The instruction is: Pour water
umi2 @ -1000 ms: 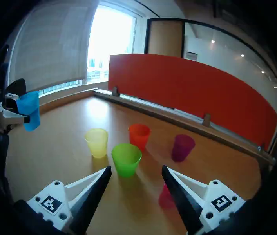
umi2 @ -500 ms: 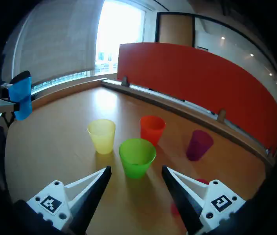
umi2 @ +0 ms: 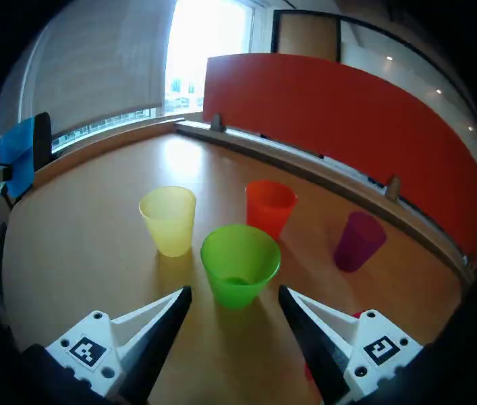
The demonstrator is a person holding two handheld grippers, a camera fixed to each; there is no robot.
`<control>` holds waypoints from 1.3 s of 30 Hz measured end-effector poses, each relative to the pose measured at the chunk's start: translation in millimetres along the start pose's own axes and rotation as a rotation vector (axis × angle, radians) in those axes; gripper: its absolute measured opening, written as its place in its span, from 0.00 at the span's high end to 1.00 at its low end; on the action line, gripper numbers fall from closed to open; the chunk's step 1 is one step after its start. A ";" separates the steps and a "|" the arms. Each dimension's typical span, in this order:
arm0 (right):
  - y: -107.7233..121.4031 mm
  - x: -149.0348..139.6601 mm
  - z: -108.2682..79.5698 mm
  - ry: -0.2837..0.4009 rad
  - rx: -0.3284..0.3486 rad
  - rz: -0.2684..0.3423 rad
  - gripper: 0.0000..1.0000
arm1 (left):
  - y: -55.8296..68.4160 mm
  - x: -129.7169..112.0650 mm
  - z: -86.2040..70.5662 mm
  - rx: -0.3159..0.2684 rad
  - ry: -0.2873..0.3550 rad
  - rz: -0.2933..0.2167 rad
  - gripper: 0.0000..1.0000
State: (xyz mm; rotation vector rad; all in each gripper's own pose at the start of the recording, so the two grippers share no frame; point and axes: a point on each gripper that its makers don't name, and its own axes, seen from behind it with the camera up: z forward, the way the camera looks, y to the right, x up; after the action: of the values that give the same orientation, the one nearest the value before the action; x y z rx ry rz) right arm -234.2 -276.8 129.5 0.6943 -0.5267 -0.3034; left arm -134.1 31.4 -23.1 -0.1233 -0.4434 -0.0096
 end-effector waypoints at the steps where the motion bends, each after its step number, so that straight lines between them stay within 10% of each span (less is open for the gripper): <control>1: 0.3 0.2 2.0 -0.002 0.000 0.000 0.00 | -0.3 -0.3 0.0 0.001 -0.001 -0.001 0.22; 39: 6.9 8.5 39.5 0.007 0.003 0.015 0.11 | 1.5 1.2 4.2 0.002 -0.005 -0.020 0.23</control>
State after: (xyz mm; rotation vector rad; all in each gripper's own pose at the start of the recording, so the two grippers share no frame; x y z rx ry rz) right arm -248.3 -296.2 162.8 0.6936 -0.5253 -0.2855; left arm -134.8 33.5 -19.0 -0.1165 -0.4499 -0.0280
